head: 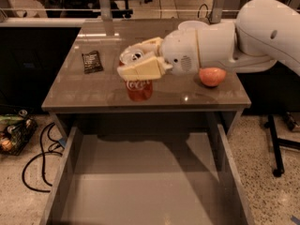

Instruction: Pick coke can from top drawer and place on counter

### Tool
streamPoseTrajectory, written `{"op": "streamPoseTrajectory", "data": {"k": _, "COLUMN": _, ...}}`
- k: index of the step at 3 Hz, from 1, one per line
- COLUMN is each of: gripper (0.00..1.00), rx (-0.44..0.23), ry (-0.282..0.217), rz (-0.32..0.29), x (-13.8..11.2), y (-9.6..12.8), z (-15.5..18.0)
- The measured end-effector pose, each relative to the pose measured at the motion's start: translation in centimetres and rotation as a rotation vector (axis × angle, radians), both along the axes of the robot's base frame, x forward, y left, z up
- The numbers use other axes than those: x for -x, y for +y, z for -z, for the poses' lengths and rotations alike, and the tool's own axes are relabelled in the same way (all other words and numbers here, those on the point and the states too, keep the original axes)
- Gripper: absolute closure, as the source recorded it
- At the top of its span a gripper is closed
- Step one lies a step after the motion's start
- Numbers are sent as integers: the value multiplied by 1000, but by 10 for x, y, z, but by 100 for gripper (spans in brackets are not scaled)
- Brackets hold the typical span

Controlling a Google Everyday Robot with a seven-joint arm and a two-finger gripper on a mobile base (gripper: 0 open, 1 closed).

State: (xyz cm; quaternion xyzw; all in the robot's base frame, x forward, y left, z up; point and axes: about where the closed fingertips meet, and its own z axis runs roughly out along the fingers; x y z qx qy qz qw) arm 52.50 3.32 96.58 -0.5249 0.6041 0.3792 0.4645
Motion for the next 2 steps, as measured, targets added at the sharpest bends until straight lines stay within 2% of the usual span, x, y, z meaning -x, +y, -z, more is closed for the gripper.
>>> {"op": "streamPoseTrajectory", "data": {"k": 1, "gripper": 100, "rx": -11, "ry": -25, "rz": 6, "x": -45, "y": 31, "z": -11}}
{"op": "streamPoseTrajectory", "data": {"k": 2, "gripper": 100, "rx": -29, "ry": -46, "rz": 32, "x": -91, "y": 61, "z": -3}}
